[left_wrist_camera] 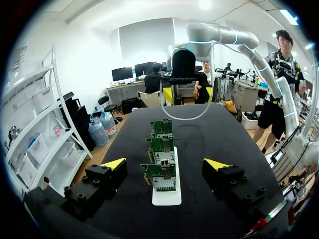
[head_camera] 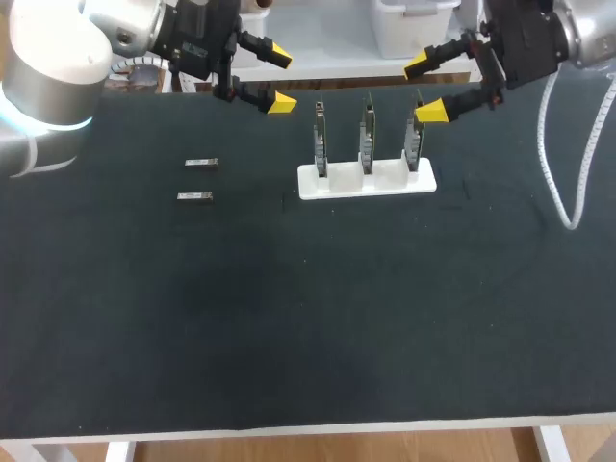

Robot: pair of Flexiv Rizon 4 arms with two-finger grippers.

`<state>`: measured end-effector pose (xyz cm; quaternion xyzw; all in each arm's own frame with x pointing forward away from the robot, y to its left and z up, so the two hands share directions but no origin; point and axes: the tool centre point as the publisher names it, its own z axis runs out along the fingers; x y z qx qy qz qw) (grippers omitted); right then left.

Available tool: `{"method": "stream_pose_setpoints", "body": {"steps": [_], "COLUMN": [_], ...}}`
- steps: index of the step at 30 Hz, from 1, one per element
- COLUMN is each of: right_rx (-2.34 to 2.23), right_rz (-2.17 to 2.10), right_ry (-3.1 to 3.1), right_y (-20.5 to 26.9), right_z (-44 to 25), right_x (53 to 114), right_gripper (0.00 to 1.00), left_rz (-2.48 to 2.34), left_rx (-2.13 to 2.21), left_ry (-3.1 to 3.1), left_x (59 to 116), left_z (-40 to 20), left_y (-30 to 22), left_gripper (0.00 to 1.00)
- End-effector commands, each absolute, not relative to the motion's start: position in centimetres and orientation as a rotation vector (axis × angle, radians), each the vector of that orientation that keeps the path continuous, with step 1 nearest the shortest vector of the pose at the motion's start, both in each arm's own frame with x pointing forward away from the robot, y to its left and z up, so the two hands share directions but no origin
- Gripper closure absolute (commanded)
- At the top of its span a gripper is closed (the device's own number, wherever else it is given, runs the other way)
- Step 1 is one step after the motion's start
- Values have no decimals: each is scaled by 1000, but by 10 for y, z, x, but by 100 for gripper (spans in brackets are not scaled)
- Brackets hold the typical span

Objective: Pick up the optical module with the left hand, and insert it into the network port with the right hand.

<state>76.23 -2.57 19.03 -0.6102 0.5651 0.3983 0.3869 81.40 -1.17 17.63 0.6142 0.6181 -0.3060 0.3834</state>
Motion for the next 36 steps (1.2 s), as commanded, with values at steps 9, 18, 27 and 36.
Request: {"method": "stream_pose_setpoints", "body": {"steps": [9, 18, 27, 36], "right_rx": [-1564, -1587, -1587, -1587], "right_rz": [1015, 1042, 1042, 1042], "right_ry": [1454, 1461, 1461, 1461], "right_y": [-27, -25, -25, -25], "right_z": [189, 189, 189, 189], "right_x": [771, 768, 768, 768], "right_gripper": [0, 0, 0, 0], "left_rz": [-776, -776, -776, -776], "left_rx": [1564, 1564, 1564, 1564], "left_ry": [1579, 1579, 1579, 1579], "left_x": [813, 813, 813, 813], "left_z": [177, 177, 177, 177], "left_y": [-12, -12, -12, -12], "left_gripper": [0, 0, 0, 0]}}
